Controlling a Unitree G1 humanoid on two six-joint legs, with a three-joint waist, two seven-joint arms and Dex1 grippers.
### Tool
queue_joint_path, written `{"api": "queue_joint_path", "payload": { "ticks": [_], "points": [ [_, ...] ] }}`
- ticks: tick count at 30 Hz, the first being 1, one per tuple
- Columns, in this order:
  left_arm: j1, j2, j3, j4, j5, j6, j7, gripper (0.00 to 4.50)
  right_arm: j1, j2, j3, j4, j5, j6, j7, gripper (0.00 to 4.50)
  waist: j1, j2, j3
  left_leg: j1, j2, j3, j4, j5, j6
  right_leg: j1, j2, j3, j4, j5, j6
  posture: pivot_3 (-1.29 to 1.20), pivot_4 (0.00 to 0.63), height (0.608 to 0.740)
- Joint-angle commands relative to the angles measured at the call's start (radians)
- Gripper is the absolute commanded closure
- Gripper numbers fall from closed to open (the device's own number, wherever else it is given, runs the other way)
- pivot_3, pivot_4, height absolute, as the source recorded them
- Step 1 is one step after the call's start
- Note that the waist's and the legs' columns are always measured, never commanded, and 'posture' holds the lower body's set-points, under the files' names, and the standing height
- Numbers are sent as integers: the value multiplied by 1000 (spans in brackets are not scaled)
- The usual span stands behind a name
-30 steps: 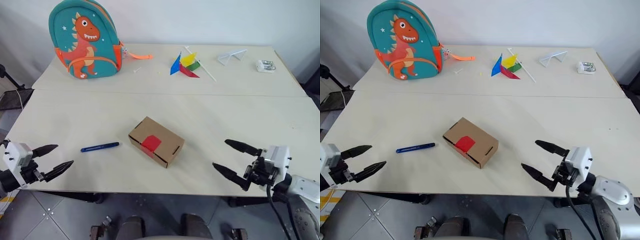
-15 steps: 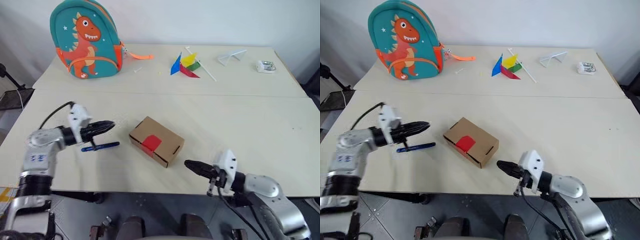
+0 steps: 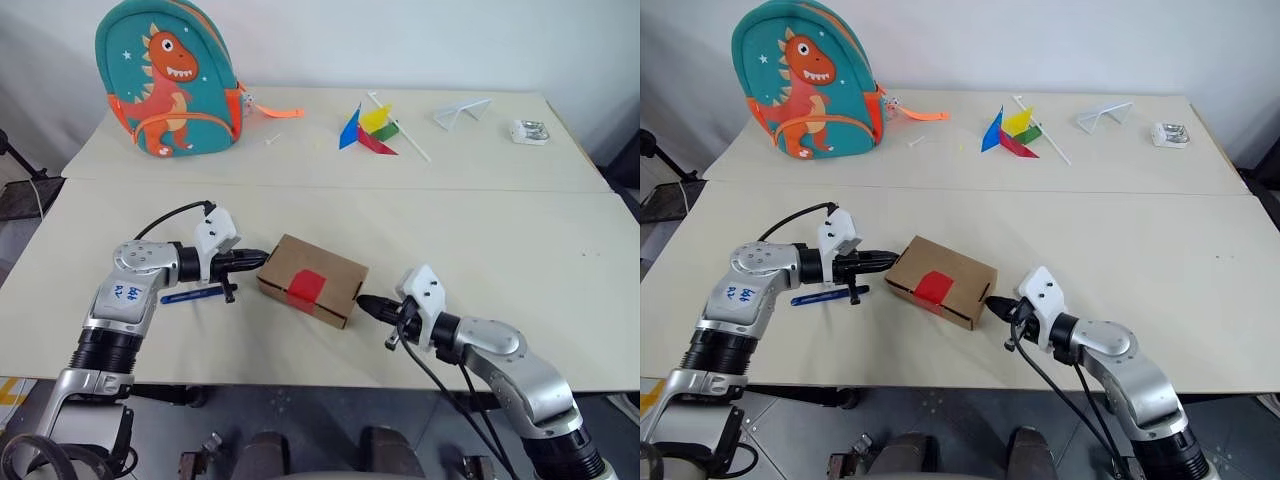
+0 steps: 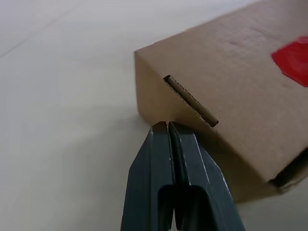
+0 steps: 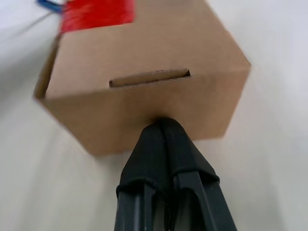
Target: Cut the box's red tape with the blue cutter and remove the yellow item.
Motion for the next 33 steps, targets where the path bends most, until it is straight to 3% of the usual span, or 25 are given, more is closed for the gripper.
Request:
{"api": "queue_joint_path", "payload": {
  "ticks": [1,9,15,19,22,25,33],
  "points": [
    [48,17,-13,-159,-70,73,-62,4432,-73,14,5,12,18,2,19,4500,-1,0,0,0,0,0,0,0,0,0,0,0,0,0,0,0,150,740],
    [188,88,64,-379,-169,222,-74,4432,-239,22,-7,266,-117,-130,-10,4500,-4,1,1,0,0,0,0,0,0,0,0,0,0,0,0,0,150,740],
    [197,120,154,-401,-266,293,-68,4432,-221,-44,-88,244,-105,-161,32,4500,1,1,1,-1,0,-1,0,0,0,-1,0,0,-1,0,0,0,150,740],
    [123,144,228,-327,-385,376,-116,4432,-108,-139,-161,81,-1,-101,124,4500,9,2,1,-3,0,-3,0,-1,1,-1,0,-3,-2,0,0,0,150,740],
    [21,95,212,-143,-350,318,-98,4432,-9,-181,-177,-58,84,34,133,4500,5,2,1,-2,0,-2,0,-1,1,0,0,-3,-2,0,0,0,150,740],
    [-78,-25,196,64,-285,187,-25,4432,58,-157,-131,-157,116,131,82,4500,7,1,2,-1,0,-2,1,-1,1,2,0,-3,0,0,0,0,150,740],
    [-179,-127,8,269,-75,-2,-17,4432,6,-57,-32,-157,80,250,-70,4500,0,-2,3,-2,0,-1,2,-1,1,0,0,-3,0,0,0,0,150,740]
  ]
}}
